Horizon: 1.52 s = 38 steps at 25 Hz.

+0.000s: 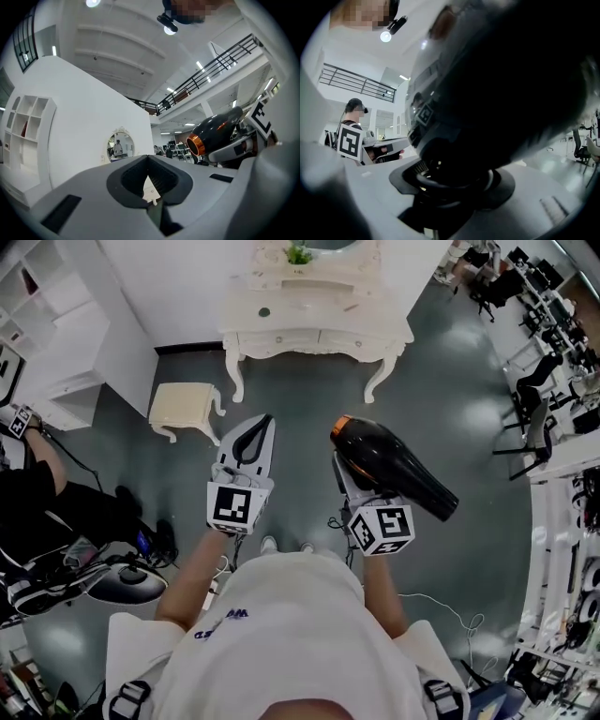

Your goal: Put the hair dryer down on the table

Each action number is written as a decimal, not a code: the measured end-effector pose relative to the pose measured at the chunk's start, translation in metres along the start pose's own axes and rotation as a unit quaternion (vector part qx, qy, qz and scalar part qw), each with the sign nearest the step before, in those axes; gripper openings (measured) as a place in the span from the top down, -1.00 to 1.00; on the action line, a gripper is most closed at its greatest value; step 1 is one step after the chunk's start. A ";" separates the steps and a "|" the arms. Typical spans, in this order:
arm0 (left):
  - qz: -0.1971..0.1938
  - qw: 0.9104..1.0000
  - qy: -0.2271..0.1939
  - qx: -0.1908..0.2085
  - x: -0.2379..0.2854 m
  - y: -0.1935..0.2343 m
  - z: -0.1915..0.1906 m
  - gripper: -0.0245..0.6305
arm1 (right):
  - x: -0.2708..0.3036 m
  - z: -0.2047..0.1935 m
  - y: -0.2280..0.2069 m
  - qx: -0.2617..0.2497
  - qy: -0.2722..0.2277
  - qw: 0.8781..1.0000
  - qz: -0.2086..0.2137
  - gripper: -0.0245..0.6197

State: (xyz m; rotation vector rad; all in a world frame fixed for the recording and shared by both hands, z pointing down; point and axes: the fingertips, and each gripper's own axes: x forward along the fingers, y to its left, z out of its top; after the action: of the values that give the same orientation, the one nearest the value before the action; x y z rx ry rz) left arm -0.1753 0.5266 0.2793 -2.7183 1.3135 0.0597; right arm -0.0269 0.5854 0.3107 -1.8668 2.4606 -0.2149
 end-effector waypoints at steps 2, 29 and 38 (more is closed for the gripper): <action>0.005 1.000 0.002 0.003 -0.005 0.011 0.000 0.90 | -0.001 -0.004 0.008 0.010 0.003 1.000 -0.004 -0.01; 0.001 0.999 0.007 -0.032 0.106 0.047 -0.050 0.90 | 0.099 -0.024 -0.063 -0.004 0.025 1.000 0.005 -0.01; 0.020 0.999 0.027 -0.017 0.237 0.051 -0.067 0.90 | 0.189 0.001 -0.168 -0.005 0.019 0.999 0.028 -0.01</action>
State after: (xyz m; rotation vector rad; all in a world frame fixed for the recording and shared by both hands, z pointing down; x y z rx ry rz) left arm -0.0690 0.3022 0.3205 -2.7392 1.3951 0.0129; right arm 0.0823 0.3596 0.3420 -1.8107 2.5398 -0.2399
